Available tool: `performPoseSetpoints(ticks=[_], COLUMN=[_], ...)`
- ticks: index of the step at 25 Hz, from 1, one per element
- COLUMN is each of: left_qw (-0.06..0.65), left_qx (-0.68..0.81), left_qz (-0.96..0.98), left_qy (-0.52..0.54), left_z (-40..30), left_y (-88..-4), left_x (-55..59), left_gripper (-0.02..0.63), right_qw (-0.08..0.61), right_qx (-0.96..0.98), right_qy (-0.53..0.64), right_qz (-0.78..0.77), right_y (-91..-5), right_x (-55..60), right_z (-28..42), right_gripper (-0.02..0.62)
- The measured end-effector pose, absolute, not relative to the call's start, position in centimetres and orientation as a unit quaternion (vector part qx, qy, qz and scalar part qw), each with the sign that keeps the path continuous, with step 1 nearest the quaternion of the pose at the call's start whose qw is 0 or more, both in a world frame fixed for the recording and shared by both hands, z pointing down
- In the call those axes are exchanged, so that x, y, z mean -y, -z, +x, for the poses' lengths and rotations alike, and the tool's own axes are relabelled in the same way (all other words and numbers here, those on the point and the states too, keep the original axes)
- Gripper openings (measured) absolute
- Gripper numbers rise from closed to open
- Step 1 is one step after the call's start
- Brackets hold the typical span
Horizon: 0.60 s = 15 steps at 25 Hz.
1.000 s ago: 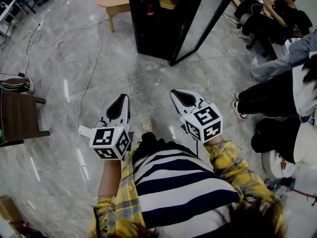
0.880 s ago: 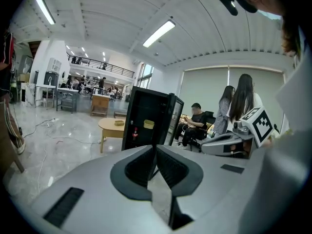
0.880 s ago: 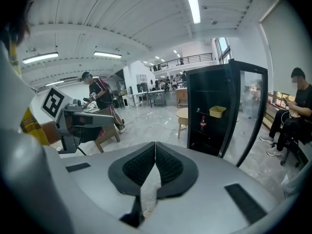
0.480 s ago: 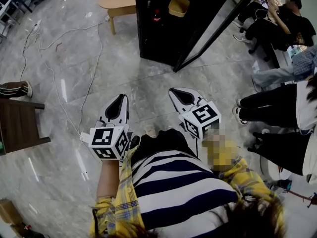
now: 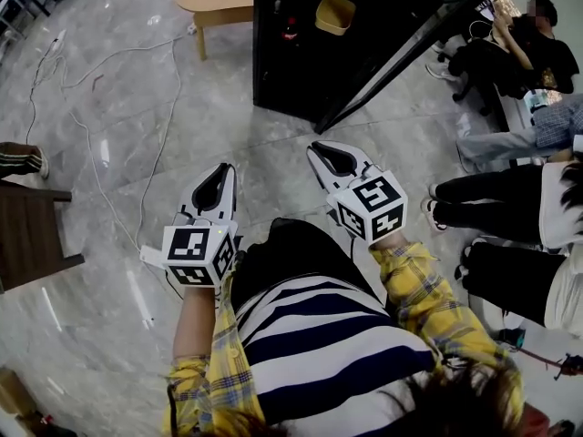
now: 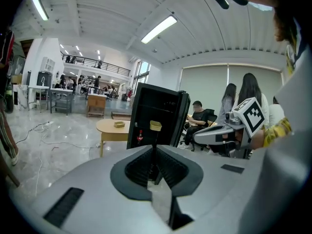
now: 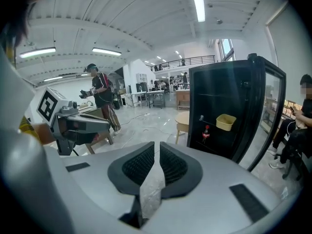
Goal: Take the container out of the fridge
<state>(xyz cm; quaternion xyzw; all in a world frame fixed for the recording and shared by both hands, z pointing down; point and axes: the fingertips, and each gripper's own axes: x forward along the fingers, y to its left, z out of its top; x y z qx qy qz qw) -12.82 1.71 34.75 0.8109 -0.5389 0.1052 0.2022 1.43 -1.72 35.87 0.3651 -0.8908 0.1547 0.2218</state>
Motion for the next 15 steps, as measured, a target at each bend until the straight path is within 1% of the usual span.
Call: performPoseSetpoints(ticks=[6,8,9,15], left_qw=[0.203,0.200,0.199,0.205], left_qx=[0.553,0.563,0.568,0.590], left_qz=[0.801,0.796,0.792,0.776], left_qy=[-0.103,-0.103,-0.102,-0.092], left_z=[-13.5,-13.5,-13.6,-13.2], left_y=[-34.7,-34.6,-34.6,-35.9], left_x=[0.3,1.4,2.0,5.0], left_gripper=[0.037,0.037,0.037,0.037], right_qw=[0.230,0.235,0.239,0.257], right_qx=[0.896,0.899,0.900,0.901], right_qy=[-0.122,-0.116,-0.112,-0.088], right_qz=[0.359,0.351,0.347,0.339], right_y=[-35.8,-36.1,-36.2,-37.2], right_x=[5.3,6.9,7.7,12.5], right_z=[1.2,1.4,1.5,2.5], right_gripper=[0.034,0.086,0.097,0.098])
